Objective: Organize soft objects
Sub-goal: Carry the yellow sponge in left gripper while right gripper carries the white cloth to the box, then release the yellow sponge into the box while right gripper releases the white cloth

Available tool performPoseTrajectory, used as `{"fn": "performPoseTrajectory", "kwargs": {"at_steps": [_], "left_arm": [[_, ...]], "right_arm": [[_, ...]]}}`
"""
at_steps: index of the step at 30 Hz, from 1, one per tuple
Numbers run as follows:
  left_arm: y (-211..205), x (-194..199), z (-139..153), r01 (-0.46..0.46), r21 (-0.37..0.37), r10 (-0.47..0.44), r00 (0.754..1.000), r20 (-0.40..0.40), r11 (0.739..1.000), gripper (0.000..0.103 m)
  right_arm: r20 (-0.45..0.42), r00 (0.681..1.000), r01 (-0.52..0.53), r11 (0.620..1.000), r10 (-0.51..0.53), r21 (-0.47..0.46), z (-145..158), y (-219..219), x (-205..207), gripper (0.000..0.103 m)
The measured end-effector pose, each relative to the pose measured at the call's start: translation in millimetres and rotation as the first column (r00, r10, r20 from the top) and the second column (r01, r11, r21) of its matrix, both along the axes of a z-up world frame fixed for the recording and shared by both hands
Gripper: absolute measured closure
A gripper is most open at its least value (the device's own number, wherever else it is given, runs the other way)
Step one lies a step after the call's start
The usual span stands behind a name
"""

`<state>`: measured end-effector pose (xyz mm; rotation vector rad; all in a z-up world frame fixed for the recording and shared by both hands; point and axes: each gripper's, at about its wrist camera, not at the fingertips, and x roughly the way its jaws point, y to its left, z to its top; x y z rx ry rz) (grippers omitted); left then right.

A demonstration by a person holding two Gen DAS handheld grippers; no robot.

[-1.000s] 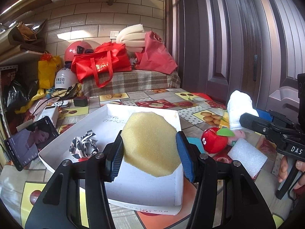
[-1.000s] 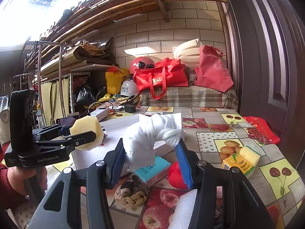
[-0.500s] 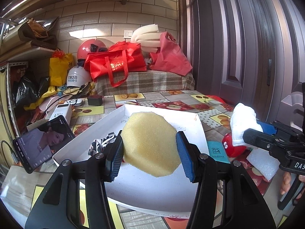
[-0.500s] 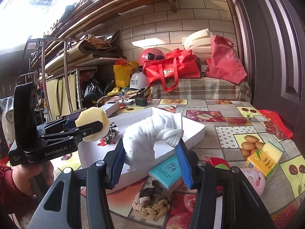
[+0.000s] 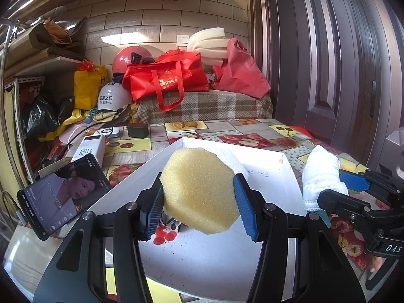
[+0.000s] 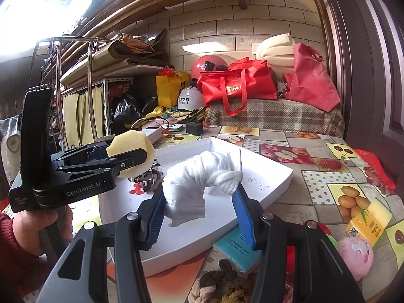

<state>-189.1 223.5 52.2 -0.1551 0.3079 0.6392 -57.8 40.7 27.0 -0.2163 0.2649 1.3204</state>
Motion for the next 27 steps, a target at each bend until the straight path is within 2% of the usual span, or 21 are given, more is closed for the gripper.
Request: {"fn": "performPoseTrajectory", "kwargs": {"at_steps": [13,23,27], "left_arm": [[37,16,-3,-0.052,-0.049,0.051,0.998,-0.027,0.997,0.05],[61,18,-4,-0.073,-0.118,0.072,0.997,-0.011,0.99,0.05],[63,20,-4,-0.074,-0.119,0.072,0.997,-0.018,0.99,0.049]], "right_arm": [[-0.055,0.998,0.03,0.999,-0.031,-0.03,-2,49,7,0.051],[-0.182,0.978,0.077,0.99,-0.099,-0.119,-11,75,36,0.049],[-0.193,0.976,0.078,0.987,-0.105,-0.144,-13,82,37,0.048]]}}
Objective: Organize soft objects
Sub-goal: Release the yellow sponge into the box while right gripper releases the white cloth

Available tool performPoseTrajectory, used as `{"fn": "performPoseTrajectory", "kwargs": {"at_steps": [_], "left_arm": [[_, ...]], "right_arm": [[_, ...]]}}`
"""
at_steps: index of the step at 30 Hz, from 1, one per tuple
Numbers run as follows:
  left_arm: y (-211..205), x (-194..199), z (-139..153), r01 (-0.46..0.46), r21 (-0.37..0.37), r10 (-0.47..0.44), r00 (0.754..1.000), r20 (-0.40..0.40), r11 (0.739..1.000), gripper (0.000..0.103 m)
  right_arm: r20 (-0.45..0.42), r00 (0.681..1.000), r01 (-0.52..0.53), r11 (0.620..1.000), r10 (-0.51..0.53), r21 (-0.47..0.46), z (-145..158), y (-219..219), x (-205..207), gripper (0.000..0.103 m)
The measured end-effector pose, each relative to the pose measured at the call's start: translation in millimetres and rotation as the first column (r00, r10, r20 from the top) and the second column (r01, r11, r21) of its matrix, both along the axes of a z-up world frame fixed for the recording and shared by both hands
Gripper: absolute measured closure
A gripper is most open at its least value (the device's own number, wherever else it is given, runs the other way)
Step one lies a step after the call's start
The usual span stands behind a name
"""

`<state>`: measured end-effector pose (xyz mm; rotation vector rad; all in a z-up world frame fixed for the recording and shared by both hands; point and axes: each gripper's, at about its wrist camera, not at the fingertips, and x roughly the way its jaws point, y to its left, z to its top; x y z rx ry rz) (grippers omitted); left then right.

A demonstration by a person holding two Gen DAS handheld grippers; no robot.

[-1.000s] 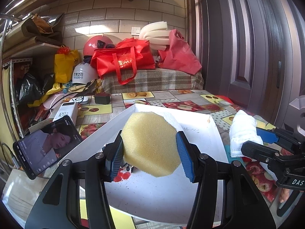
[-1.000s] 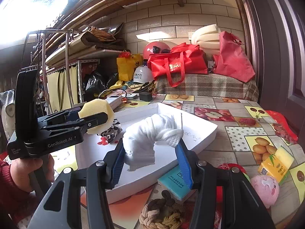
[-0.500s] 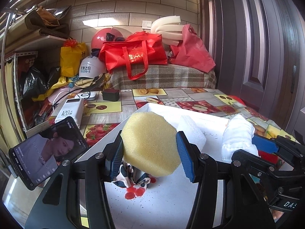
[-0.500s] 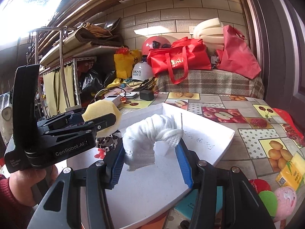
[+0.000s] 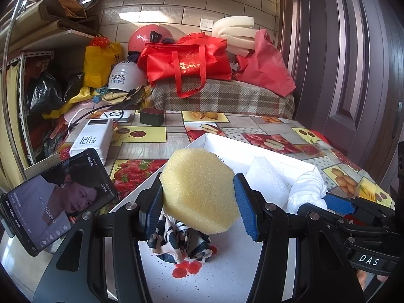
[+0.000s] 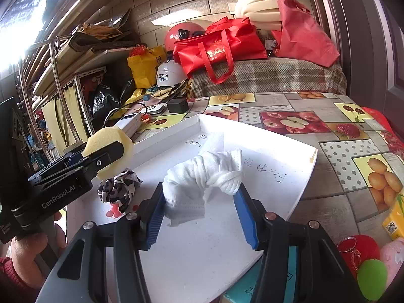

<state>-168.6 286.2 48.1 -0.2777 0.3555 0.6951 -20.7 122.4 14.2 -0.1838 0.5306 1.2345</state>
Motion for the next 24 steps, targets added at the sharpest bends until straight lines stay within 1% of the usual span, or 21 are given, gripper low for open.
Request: {"fn": "performPoseTrajectory", "kwargs": {"at_steps": [3,4,5,6,7,8,9,11,12,13,14,19,24], "left_arm": [[-1,4,0,0.001,0.018,0.0,1.0,-0.021,1.0,0.047],[-3,5,0,-0.01,0.03,0.011,1.0,-0.029,0.999,0.042],[-5,5,0,-0.022,0.043,0.024,0.999,-0.031,0.999,0.034],[-6,4,0,-0.038,0.057,0.04,0.999,-0.03,0.998,0.027],[-8,3,1,-0.049,0.069,0.051,0.998,-0.024,0.996,0.014],[-10,2,1,-0.052,0.081,0.054,0.998,-0.021,0.995,0.0],[-11,2,1,-0.045,0.087,0.047,0.999,-0.026,0.995,0.0],[-13,4,1,-0.034,0.101,0.037,0.999,-0.032,0.994,0.0],[-13,3,1,-0.034,0.106,0.038,0.999,-0.029,0.994,0.0],[-14,1,1,-0.035,0.109,0.037,0.999,-0.021,0.993,0.0],[-14,0,2,-0.036,0.11,0.038,0.999,-0.014,0.993,0.0],[-13,-4,3,-0.048,0.103,0.047,0.999,0.007,0.994,0.0],[-15,-6,4,-0.065,0.114,0.063,0.998,0.02,0.991,0.0]], "right_arm": [[0.036,0.999,-0.029,0.999,0.03,-0.021,0,5,-9,0.044],[0.053,0.998,-0.036,0.999,0.037,-0.03,0,6,-12,0.039],[0.07,0.997,-0.039,0.999,0.042,-0.037,0,9,-15,0.031],[0.087,0.995,-0.036,0.999,0.039,-0.04,1,9,-18,0.027],[0.104,0.994,-0.028,0.999,0.032,-0.038,1,9,-20,0.022],[0.118,0.993,-0.025,0.999,0.028,-0.034,2,8,-22,0.021],[0.13,0.991,-0.023,0.999,0.027,-0.029,3,7,-24,0.02],[0.145,0.989,-0.02,1.0,0.023,-0.023,4,6,-25,0.013],[0.15,0.988,-0.016,1.0,0.019,-0.022,4,6,-25,0.012],[0.153,0.988,-0.013,1.0,0.016,-0.019,4,6,-25,0.009],[0.154,0.988,-0.01,1.0,0.012,-0.016,5,6,-25,0.0],[0.165,0.986,0.001,1.0,-0.003,0.011,7,2,-25,0.0],[0.184,0.983,0.011,0.999,-0.017,0.033,8,-1,-29,0.0]]}}
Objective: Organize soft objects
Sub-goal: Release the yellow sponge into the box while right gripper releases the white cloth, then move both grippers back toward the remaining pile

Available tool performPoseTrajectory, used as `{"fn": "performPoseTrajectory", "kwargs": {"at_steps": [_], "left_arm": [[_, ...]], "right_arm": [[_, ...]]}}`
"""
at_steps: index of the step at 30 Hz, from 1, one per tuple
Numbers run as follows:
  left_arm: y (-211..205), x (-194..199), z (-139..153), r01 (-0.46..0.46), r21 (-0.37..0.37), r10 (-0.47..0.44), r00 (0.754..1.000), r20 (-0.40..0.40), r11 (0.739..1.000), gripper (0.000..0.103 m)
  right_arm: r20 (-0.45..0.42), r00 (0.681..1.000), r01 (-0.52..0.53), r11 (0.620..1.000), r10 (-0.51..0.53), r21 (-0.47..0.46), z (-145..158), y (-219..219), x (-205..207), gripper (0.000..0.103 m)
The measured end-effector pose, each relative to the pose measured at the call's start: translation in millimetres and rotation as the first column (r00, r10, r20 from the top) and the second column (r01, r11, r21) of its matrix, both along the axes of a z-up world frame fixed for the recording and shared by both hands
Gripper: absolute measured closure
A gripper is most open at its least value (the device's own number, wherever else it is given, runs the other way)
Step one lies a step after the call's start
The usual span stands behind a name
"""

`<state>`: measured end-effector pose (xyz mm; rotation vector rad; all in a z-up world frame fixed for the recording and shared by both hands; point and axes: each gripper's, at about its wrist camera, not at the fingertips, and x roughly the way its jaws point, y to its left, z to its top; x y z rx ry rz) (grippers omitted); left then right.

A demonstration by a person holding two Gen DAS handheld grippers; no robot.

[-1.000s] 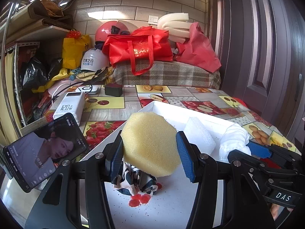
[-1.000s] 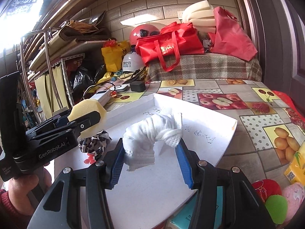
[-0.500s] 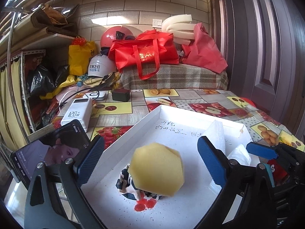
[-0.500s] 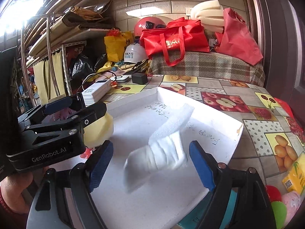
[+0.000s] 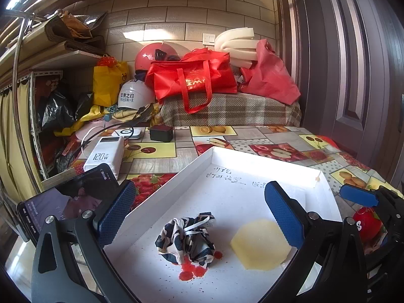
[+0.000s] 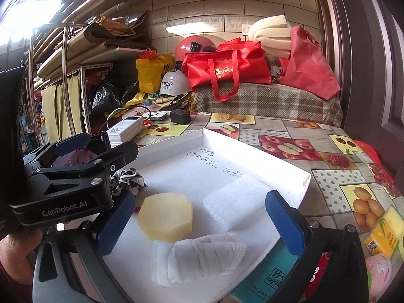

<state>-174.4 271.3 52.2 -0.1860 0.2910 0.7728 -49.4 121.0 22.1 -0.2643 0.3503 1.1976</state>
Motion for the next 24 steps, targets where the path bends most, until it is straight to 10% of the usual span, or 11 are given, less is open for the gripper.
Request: {"fn": "performPoseTrajectory", "kwargs": {"at_steps": [24], "left_arm": [[-32,-20,3,-0.033,0.061,0.031,0.999,0.032,0.998,0.0]], "right_arm": [[0.015,1.0,0.009,0.991,-0.011,0.132,6,-55,-7,0.0]]}}
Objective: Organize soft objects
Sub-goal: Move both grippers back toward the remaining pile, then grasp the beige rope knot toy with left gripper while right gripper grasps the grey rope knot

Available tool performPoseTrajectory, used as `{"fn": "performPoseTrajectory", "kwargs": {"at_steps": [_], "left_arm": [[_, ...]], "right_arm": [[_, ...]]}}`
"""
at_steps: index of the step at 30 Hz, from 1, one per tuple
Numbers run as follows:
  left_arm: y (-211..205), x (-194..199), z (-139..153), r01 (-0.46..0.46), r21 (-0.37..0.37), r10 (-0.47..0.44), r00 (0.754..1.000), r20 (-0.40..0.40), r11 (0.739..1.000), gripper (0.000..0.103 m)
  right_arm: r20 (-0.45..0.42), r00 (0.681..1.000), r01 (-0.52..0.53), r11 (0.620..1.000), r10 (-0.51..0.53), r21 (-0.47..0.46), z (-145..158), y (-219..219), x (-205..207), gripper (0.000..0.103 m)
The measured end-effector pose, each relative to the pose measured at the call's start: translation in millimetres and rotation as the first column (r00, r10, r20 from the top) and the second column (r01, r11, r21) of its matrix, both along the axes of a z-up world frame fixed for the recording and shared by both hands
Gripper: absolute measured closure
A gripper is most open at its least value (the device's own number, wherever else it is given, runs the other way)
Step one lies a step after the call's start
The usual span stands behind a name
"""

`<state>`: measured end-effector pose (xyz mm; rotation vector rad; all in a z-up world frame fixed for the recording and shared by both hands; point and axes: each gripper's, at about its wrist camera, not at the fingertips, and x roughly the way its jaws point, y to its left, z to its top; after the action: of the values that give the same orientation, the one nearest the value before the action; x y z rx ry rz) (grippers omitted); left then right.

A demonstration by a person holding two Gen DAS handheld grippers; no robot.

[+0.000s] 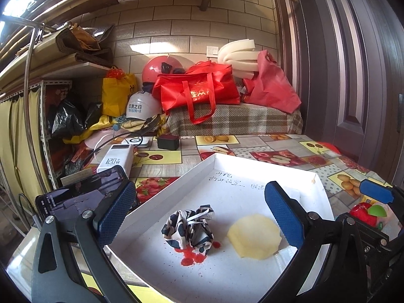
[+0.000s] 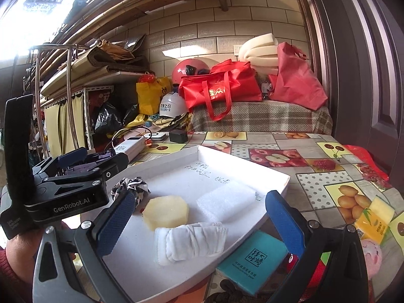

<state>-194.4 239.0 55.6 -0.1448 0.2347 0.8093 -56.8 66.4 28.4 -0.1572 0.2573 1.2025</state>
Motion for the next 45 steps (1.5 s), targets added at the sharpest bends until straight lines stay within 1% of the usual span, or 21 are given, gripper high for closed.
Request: {"fn": "performPoseTrajectory", "kwargs": {"at_steps": [3,7,9,12,14,16,19,21,22,25,26,28,31,34,39,40,41,42,43,44,45], "left_arm": [[-10,-2,-1,0.008,-0.004,-0.008,1.0,-0.005,1.0,0.0],[-28,-2,-2,0.072,-0.034,-0.072,0.997,-0.002,0.997,0.0],[-43,2,-1,0.127,-0.029,-0.128,0.992,-0.009,0.991,0.0],[-69,12,-1,0.229,-0.01,-0.229,0.972,-0.053,0.973,0.0],[-88,22,-1,0.316,-0.01,-0.316,0.945,-0.081,0.949,0.0],[-104,33,-2,0.406,-0.03,-0.407,0.907,-0.109,0.913,0.0],[-130,50,-5,0.498,-0.044,-0.496,0.848,-0.187,0.866,0.0],[-144,62,-9,0.526,-0.068,-0.524,0.811,-0.26,0.848,0.0],[-151,69,-12,0.539,-0.086,-0.538,0.789,-0.298,0.838,0.0],[-168,83,-22,0.56,-0.091,-0.546,0.737,-0.399,0.823,0.014],[-172,88,-26,0.559,-0.09,-0.539,0.724,-0.43,0.824,0.019],[-177,96,-32,0.564,-0.099,-0.536,0.695,-0.48,0.82,0.025],[-180,104,-42,0.564,-0.123,-0.533,0.656,-0.534,0.817,0.025],[-179,114,-53,0.552,-0.166,-0.534,0.617,-0.578,0.817,0.025],[-169,116,-53,0.542,-0.245,-0.578,0.617,-0.534,0.804,0.027],[-168,115,-53,0.539,-0.247,-0.578,0.621,-0.53,0.805,0.033],[-168,115,-53,0.537,-0.246,-0.576,0.624,-0.528,0.807,0.045],[-168,115,-52,0.535,-0.244,-0.574,0.627,-0.527,0.809,0.051],[-167,116,-52,0.534,-0.244,-0.574,0.628,-0.526,0.809,0.064],[-166,116,-52,0.537,-0.251,-0.579,0.626,-0.522,0.806,0.077],[-166,116,-52,0.538,-0.256,-0.584,0.625,-0.517,0.803,0.078]], "right_arm": [[0.029,0.999,-0.015,1.0,0.015,0.003,0,-14,-7,0.0],[0.03,0.999,-0.02,1.0,0.02,-0.006,-1,-37,-3,0.0],[0.04,0.999,0.004,1.0,-0.004,0.01,2,-56,5,0.0],[0.066,0.993,0.091,0.993,-0.096,0.077,8,-95,22,0.0],[0.058,0.98,0.183,0.975,-0.191,0.125,12,-124,42,0.0],[0.041,0.962,0.263,0.955,-0.27,0.137,14,-148,66,0.0],[0.009,0.958,0.286,0.957,-0.287,0.056,11,-169,101,0.0],[-0.04,0.968,0.246,0.969,-0.247,-0.028,4,-176,121,0.003],[-0.071,0.974,0.212,0.975,-0.216,-0.065,2,-180,128,0.007],[-0.091,0.983,0.143,0.977,-0.159,-0.159,-4,-184,139,0.028],[-0.09,0.987,0.114,0.973,-0.134,-0.198,-7,-182,139,0.031],[-0.106,0.992,0.03,0.959,-0.062,-0.28,-16,-176,135,0.033],[-0.11,0.992,-0.098,0.924,0.061,-0.369,-29,-165,120,0.033],[-0.086,0.986,-0.165,0.884,0.141,-0.438,-37,-152,103,0.033],[-0.091,0.969,-0.244,0.848,0.229,-0.471,-41,-132,87,0.033],[-0.09,0.965,-0.258,0.843,0.245,-0.472,-41,-128,83,0.033],[-0.086,0.963,-0.264,0.835,0.255,-0.482,-42,-124,81,0.037],[-0.082,0.963,-0.263,0.823,0.258,-0.503,-45,-119,79,0.043],[-0.083,0.963,-0.26,0.808,0.256,-0.529,-49,-114,78,0.062],[-0.088,0.963,-0.259,0.794,0.253,-0.549,-52,-110,78,0.071],[-0.088,0.962,-0.263,0.8,0.257,-0.539,-51,-112,78,0.073]]}}
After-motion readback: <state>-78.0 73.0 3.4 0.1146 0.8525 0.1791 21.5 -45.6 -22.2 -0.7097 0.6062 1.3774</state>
